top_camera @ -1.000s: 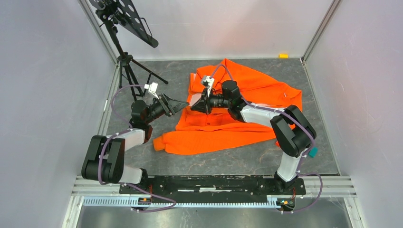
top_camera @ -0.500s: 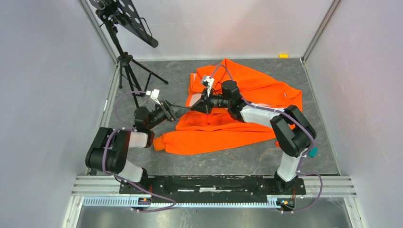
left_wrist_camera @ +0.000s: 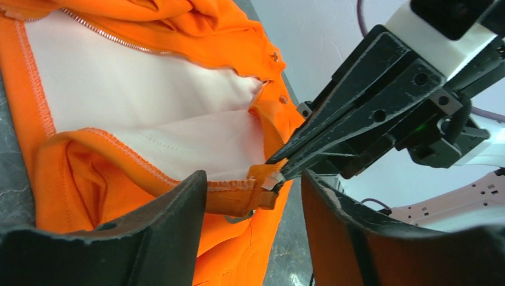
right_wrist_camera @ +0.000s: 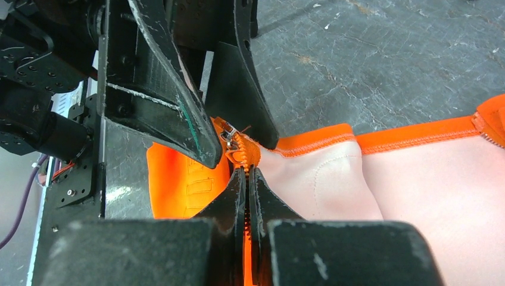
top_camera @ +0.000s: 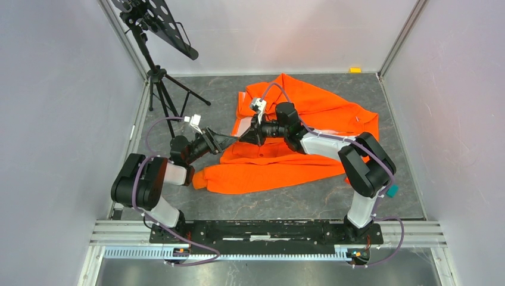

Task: Zip up the jacket

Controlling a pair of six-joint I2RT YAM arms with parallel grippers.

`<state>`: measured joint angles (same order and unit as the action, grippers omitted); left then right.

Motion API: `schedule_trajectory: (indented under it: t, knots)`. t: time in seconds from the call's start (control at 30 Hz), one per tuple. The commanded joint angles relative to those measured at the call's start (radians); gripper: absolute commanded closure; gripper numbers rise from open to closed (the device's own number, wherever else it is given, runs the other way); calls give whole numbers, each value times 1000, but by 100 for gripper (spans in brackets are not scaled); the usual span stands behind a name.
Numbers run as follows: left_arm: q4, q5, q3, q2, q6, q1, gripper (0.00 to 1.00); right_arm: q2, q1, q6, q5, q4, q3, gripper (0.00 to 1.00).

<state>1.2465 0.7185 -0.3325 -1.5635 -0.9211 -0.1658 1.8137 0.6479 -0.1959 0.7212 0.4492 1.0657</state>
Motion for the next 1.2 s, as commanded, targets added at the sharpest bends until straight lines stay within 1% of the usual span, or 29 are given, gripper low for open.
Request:
schedule_trajectory:
  t: [0.0,0.1,0.13,0.17,0.23,0.27,0.33,0.4,0.43,0.47,0.5,0.53,0.57,0.63,0.7,0.77,0.83,0.9,0.97,1.03,1.07,1.1,1.13,1.17]
  knots:
    - [110,25,-17,-41,39,-5,30,-29,7,26,-3,3,53,100]
    - [106,20,-7,-37,52,-5,27,-25,7,0,-7,15,54,100]
    - [100,12,0,-31,58,-4,25,-23,7,-8,-13,12,57,100]
    - [93,-2,9,-19,67,-5,21,-24,6,-16,-23,6,59,100]
    - [65,-46,35,21,82,-5,1,-26,4,-29,-45,-22,71,100]
    - [45,-79,51,51,87,-5,0,-25,3,-34,-47,-34,78,100]
    - [28,-106,72,108,105,-13,0,-22,1,-41,-44,-61,93,100]
    - [-51,-151,73,170,156,-23,2,-15,1,-56,-17,-65,105,100]
    - [-80,-192,76,202,199,-34,7,-13,1,-64,-5,-65,109,100]
    - [-81,-232,90,224,239,-47,12,-11,1,-71,4,-68,113,100]
    - [-48,-294,119,250,299,-78,14,-11,1,-71,11,-80,119,100]
    - [-7,-377,145,262,371,-126,14,-14,1,-68,13,-93,122,100]
    - [27,-433,163,269,441,-174,12,-18,1,-67,19,-95,122,100]
    - [1,-403,145,256,511,-201,11,-22,0,-49,33,-113,136,100]
    - [-16,-386,133,235,515,-201,18,-20,-1,-24,38,-147,155,100]
    - [70,-386,161,212,502,-202,22,-22,-1,3,39,-175,166,100]
    - [132,-425,184,200,493,-202,26,-24,-1,15,44,-185,167,100]
    - [100,-446,184,209,490,-201,37,-29,-1,23,43,-192,167,100]
    - [35,-465,184,241,501,-201,45,-32,-1,45,33,-210,173,100]
    - [-13,-491,189,280,535,-201,45,-35,-1,62,33,-221,175,100]
    - [-40,-508,190,301,557,-202,36,-33,-1,65,35,-221,176,100]
    - [-69,-522,183,325,578,-203,24,-34,-1,66,39,-219,174,100]
    - [-102,-541,175,342,601,-205,20,-34,-1,66,46,-212,172,100]
    - [-119,-543,165,356,627,-207,19,-33,-1,66,53,-210,172,100]
